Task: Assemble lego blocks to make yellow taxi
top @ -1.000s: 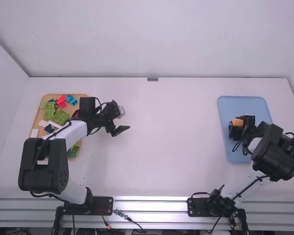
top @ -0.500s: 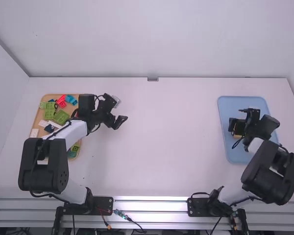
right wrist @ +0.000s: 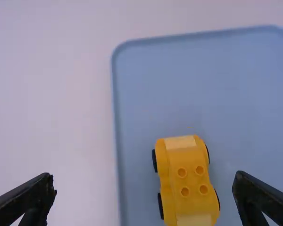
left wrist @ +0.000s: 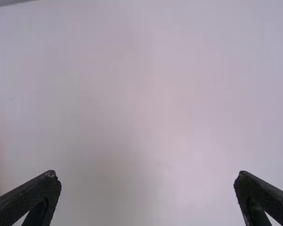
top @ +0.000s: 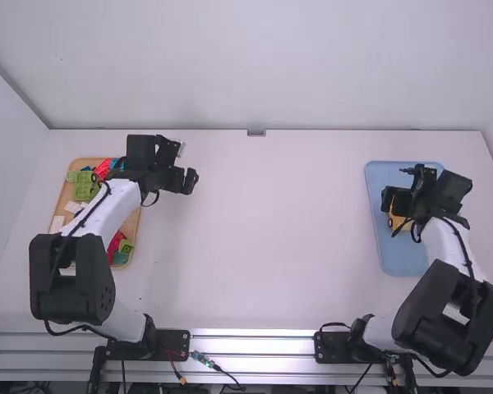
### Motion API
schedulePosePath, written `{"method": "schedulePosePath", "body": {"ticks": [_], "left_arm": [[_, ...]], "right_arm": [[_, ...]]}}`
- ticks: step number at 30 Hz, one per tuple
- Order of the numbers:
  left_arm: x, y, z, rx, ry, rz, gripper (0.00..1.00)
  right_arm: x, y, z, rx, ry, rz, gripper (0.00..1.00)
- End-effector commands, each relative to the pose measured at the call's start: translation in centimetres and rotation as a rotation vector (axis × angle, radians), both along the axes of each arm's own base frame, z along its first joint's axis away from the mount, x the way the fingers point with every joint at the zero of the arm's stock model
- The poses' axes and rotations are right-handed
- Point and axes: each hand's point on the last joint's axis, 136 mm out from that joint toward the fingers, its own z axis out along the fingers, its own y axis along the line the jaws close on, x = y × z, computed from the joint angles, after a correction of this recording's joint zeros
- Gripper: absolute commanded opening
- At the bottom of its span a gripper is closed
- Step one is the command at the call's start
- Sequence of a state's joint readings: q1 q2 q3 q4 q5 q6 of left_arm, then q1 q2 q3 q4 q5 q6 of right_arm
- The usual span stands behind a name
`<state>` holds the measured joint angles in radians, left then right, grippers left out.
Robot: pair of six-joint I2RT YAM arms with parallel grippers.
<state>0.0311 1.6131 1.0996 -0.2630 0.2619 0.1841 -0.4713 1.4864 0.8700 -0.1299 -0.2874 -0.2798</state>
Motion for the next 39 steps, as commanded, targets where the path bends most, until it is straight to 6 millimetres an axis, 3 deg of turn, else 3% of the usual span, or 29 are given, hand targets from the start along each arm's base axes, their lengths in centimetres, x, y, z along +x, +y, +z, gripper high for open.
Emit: {"method": "schedulePosePath", "body": {"ticks": [1, 5, 16, 25, 28, 39], "left_arm": [[0.8, 0.8, 1.8, 0.023, -0.009, 0.06, 0.99], [0.4, 0.3, 2.4, 0.035, -0.028, 0.078, 0.96], [-0.7, 2.7, 4.5, 0.041, -0.152, 0.265, 0.82], [-2.7, 3.1, 6.9, 0.036, -0.318, 0.288, 0.65], [-4.1, 3.1, 6.4, 0.036, -0.318, 0.288, 0.59], [-10.0, 3.1, 3.3, 0.036, -0.318, 0.288, 0.34]], "right_arm": [[0.8, -0.1, 1.4, -0.048, -0.009, -0.02, 0.99], [0.9, 0.9, 1.8, -0.069, -0.033, -0.03, 0.96], [-0.1, 4.6, 2.8, -0.086, -0.118, -0.092, 0.81], [-3.7, 11.2, 1.0, -0.031, -0.125, 0.009, 0.63], [-5.0, 13.2, 0.3, -0.027, -0.126, 0.068, 0.57], [-10.5, 13.4, -3.9, -0.027, -0.126, 0.072, 0.31]]}}
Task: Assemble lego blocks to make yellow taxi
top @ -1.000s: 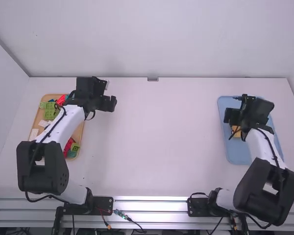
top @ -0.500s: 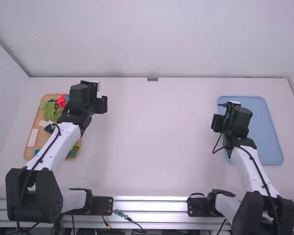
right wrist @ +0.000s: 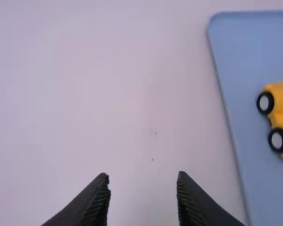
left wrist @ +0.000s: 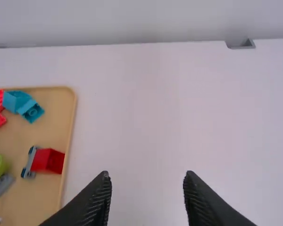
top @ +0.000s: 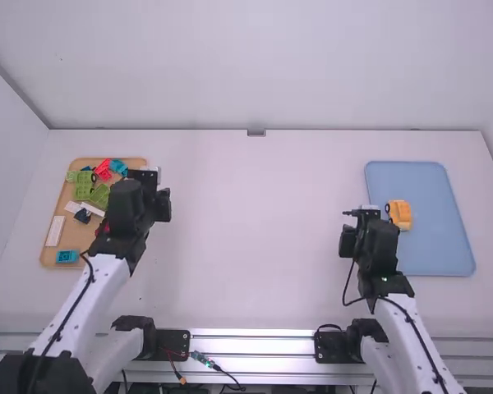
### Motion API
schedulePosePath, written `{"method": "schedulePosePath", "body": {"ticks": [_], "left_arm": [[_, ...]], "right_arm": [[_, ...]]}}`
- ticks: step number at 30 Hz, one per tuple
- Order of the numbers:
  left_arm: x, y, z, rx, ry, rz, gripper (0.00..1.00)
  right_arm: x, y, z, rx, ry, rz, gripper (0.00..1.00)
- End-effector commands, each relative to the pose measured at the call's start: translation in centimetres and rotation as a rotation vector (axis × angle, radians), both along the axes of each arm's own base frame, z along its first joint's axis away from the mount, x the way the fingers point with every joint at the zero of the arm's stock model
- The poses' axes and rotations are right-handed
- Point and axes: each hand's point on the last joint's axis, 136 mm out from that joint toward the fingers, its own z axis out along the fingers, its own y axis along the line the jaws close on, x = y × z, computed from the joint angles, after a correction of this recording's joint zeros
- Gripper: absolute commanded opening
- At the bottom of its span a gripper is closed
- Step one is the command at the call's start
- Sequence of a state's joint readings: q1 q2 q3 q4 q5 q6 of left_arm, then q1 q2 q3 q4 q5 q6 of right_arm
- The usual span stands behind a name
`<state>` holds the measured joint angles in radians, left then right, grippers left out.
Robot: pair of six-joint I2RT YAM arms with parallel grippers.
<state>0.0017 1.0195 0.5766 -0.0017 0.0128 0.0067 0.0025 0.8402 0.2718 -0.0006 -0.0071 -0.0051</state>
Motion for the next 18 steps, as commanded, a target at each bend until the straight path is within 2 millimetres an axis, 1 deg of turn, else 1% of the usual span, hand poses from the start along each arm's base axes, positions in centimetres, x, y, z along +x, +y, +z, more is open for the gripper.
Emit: {"method": "schedulePosePath", "body": {"ticks": [1, 5, 9, 11, 14, 16, 18], "left_arm": [[-1.3, 0.2, -0.4, 0.001, -0.014, 0.013, 0.33], [-3.4, 0.2, -2.1, 0.001, -0.014, 0.013, 0.23], [-5.1, 0.2, -3.7, 0.001, -0.014, 0.013, 0.14], [-5.8, 0.2, -4.5, 0.001, -0.014, 0.013, 0.1], [-7.0, 0.2, -6.0, 0.001, -0.014, 0.013, 0.03], [-7.5, 0.2, -6.7, 0.001, -0.014, 0.013, 0.0], [-8.3, 0.2, -7.9, 0.001, -0.014, 0.013, 0.0]], "right_arm": [[-1.2, -0.2, -1.2, 0.0, 0.001, -0.011, 0.3], [-2.9, -0.2, -3.1, 0.0, 0.001, -0.011, 0.2], [-4.2, -0.2, -4.8, 0.0, 0.001, -0.011, 0.12], [-4.5, -0.2, -5.3, 0.0, -0.008, -0.011, 0.08], [-4.0, -0.2, -3.9, 0.0, -0.072, -0.011, 0.02], [-3.8, -0.2, -3.3, 0.0, -0.103, -0.011, 0.0], [-3.5, -0.2, -2.2, 0.0, -0.152, -0.011, 0.0]]}}
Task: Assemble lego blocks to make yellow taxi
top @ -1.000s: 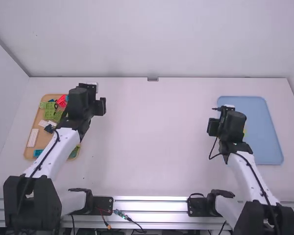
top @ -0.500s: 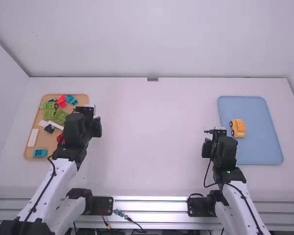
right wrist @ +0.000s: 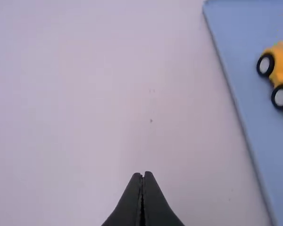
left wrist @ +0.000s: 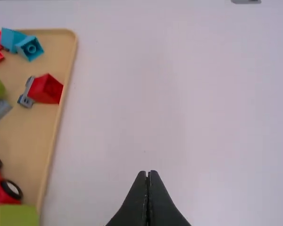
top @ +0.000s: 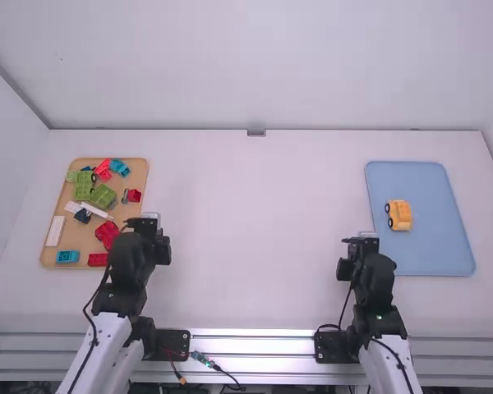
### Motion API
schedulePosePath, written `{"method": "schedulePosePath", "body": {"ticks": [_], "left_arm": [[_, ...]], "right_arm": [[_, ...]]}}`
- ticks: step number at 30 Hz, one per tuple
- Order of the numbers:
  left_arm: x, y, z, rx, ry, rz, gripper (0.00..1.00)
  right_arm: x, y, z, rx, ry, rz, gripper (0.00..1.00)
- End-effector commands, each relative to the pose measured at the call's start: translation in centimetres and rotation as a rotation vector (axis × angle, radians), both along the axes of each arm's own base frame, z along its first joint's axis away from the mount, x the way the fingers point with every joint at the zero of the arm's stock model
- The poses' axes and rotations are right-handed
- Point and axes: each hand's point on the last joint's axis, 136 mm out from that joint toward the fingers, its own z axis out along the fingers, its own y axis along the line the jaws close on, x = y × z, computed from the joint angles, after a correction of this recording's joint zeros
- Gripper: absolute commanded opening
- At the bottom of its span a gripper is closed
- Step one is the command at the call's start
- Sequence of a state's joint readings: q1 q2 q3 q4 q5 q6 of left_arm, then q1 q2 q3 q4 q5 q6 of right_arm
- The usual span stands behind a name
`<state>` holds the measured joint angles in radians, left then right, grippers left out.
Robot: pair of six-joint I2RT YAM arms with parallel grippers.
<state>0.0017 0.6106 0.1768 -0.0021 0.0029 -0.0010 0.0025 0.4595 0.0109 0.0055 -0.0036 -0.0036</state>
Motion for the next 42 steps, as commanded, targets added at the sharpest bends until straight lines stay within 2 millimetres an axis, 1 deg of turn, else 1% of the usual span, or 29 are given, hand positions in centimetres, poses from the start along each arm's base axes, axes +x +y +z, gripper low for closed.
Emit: {"method": "schedulePosePath", "body": {"ticks": [1, 7, 9, 13, 14, 21, 22, 30, 33, 42], "left_arm": [[-0.7, 0.0, -1.1, 0.002, -0.005, 0.0, 0.0], [-2.2, 0.0, -3.8, 0.002, -0.005, 0.0, 0.0], [-2.1, 0.0, -3.4, 0.002, -0.03, 0.0, 0.0], [-1.8, 0.0, -1.8, 0.002, -0.101, 0.0, 0.0], [-1.8, 0.0, -1.7, 0.002, -0.105, 0.0, 0.0], [-1.5, 0.0, 0.7, 0.002, -0.212, 0.0, 0.0], [-1.4, 0.0, 0.8, 0.002, -0.216, 0.0, 0.0], [-1.4, 0.0, 3.3, 0.002, -0.324, 0.001, 0.0], [-1.4, 0.0, 4.0, 0.002, -0.355, 0.001, 0.0], [-1.6, 0.0, 5.8, 0.002, -0.436, 0.001, 0.0]], "right_arm": [[0.0, -0.1, 0.4, 0.001, -0.031, -0.007, 0.0], [0.5, -0.1, 2.9, 0.002, -0.14, -0.007, 0.0], [0.6, -0.1, 3.4, 0.002, -0.165, -0.007, 0.0], [0.8, -0.1, 4.9, 0.002, -0.228, -0.007, 0.0], [0.8, -0.1, 4.9, 0.002, -0.232, -0.007, 0.0], [0.8, -0.1, 7.1, 0.002, -0.326, -0.007, 0.0], [0.8, -0.1, 7.2, 0.002, -0.329, -0.007, 0.0], [0.6, -0.1, 9.3, 0.003, -0.422, -0.007, 0.0], [0.6, -0.1, 9.7, 0.003, -0.443, -0.007, 0.0], [0.6, -0.1, 9.7, 0.003, -0.443, -0.007, 0.0]]}}
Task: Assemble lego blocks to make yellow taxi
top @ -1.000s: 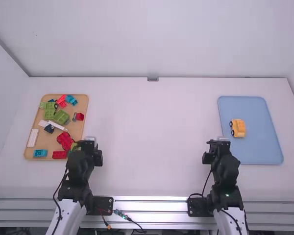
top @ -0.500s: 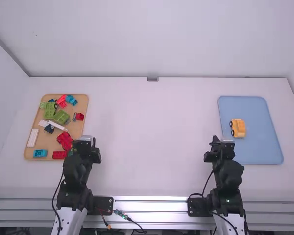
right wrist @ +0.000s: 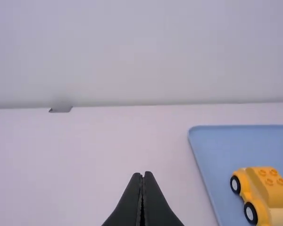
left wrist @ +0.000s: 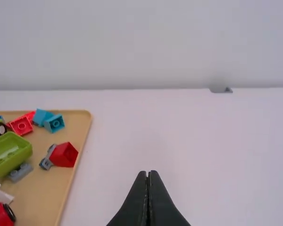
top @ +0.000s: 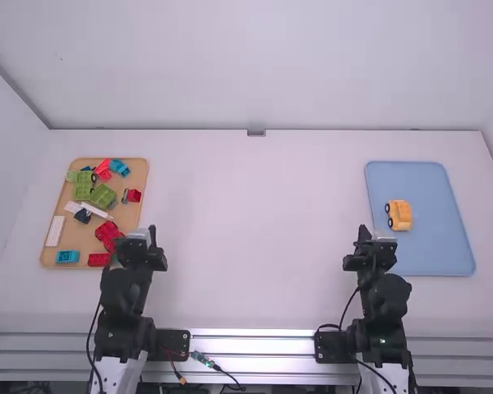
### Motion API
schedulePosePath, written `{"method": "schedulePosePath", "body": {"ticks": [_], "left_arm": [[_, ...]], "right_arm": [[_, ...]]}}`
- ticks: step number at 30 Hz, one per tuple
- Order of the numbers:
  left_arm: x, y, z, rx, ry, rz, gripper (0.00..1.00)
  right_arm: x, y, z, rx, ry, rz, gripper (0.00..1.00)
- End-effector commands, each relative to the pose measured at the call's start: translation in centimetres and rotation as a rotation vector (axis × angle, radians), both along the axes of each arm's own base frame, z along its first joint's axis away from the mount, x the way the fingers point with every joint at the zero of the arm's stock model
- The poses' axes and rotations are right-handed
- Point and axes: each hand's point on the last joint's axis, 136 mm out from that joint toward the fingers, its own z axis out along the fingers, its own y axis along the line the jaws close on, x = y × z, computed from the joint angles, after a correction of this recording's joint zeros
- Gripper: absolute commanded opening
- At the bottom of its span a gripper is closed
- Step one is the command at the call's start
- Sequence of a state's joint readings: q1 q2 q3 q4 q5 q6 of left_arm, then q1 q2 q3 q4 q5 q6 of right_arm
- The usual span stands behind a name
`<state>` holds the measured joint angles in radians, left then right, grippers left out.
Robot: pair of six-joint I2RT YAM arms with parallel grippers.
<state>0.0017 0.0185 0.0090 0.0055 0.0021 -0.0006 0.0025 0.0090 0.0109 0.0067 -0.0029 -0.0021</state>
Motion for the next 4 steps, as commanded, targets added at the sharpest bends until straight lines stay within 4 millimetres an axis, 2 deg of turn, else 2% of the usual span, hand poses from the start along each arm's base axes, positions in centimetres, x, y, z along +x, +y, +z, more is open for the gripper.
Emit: {"method": "schedulePosePath", "body": {"ticks": [1, 4], "left_arm": [[-0.05, -0.01, -0.16, 0.001, -0.004, 0.0, 0.0], [-0.05, -0.01, -0.16, 0.001, -0.004, 0.0, 0.0]], "right_arm": [[-0.01, -0.11, -0.49, 0.002, 0.009, -0.006, 0.0], [-0.01, -0.11, -0.49, 0.002, 0.009, -0.006, 0.0]]}}
